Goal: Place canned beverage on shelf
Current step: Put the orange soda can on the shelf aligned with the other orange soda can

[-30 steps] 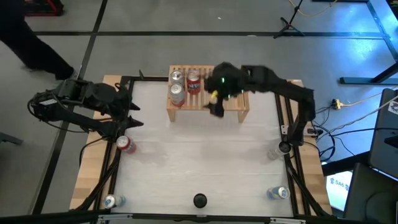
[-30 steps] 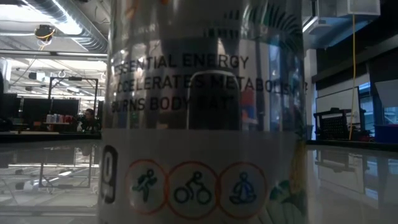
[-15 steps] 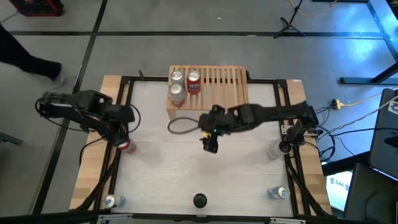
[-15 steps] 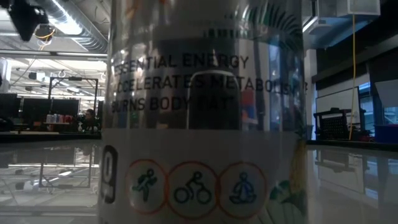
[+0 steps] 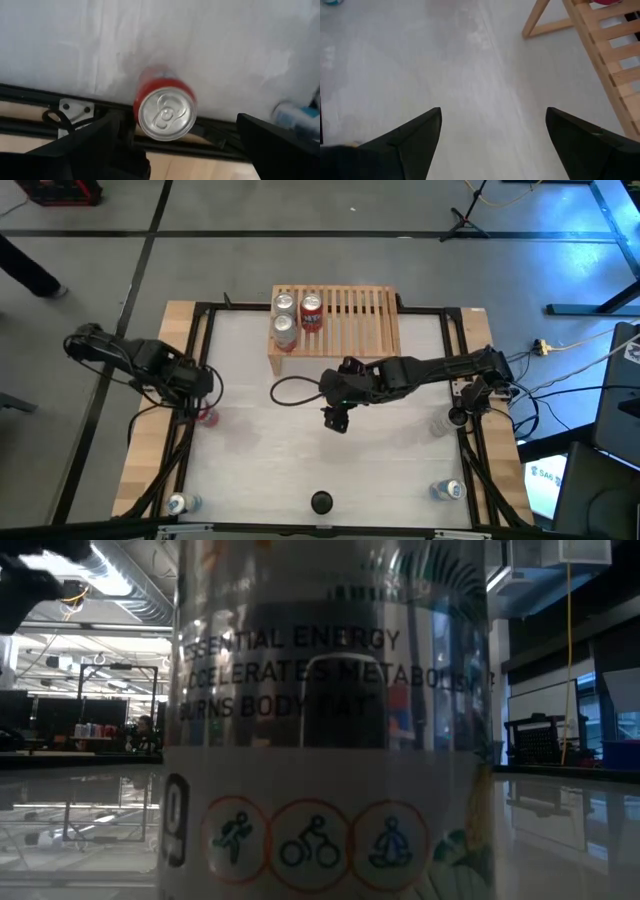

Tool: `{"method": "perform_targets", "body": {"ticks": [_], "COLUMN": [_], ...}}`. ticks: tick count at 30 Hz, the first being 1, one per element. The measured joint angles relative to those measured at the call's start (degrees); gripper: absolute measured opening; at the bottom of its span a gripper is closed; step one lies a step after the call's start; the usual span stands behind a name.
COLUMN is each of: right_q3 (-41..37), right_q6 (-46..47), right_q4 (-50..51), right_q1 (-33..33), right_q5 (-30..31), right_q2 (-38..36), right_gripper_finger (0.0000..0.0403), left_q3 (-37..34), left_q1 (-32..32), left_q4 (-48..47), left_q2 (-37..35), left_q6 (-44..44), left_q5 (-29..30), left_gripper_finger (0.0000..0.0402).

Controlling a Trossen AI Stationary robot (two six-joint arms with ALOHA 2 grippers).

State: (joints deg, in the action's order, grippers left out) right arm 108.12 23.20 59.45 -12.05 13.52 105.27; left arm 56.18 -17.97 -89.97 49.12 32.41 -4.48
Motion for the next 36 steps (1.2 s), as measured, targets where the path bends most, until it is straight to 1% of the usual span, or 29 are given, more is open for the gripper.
{"method": "perform_targets", "body": {"ticks": [3, 8, 12, 15, 19, 29, 32, 36], "right_q3": [0.00, 0.00, 0.00, 0.00, 0.00, 0.00, 0.00, 0.00], "right_q6": [0.57, 0.59, 0.57, 0.57, 0.57, 1.03, 1.23, 1.64], "right_q4": [-0.06, -1.08, -1.53, -1.57, -1.89, -2.64, -2.66, -2.92], "right_q1": [0.00, 0.02, 0.02, 0.02, 0.02, 0.02, 0.02, 0.00], "right_q5": [0.33, 1.73, 1.77, 1.75, 1.73, 1.43, 0.66, -1.98], "right_q2": [0.00, 0.00, 0.00, 0.00, 0.00, 0.00, 0.00, 0.00], "right_gripper_finger": [0.0347, 0.0347, 0.0347, 0.0347, 0.0347, 0.0347, 0.0347, 0.0347], "left_q3": [-3.37, -7.22, -9.74, -9.99, -10.64, -11.37, -11.69, -11.69], "left_q1": [-1.07, -1.27, -1.27, -1.27, -1.25, -1.29, -1.29, -1.32], "left_q4": [0.80, 4.39, 4.59, 6.58, 6.45, 7.75, 7.97, 7.80], "left_q2": [0.07, 0.45, 1.86, 3.14, 5.72, 12.31, 14.40, 16.64], "left_q6": [0.51, 0.78, 0.54, -1.03, -3.13, -10.28, -11.89, -14.90], "left_q5": [-1.51, -0.94, -1.15, -0.35, -0.14, -1.11, -0.54, -0.63], "left_gripper_finger": [0.0394, 0.0394, 0.0394, 0.0393, 0.0386, 0.0353, 0.0337, 0.0306]}}
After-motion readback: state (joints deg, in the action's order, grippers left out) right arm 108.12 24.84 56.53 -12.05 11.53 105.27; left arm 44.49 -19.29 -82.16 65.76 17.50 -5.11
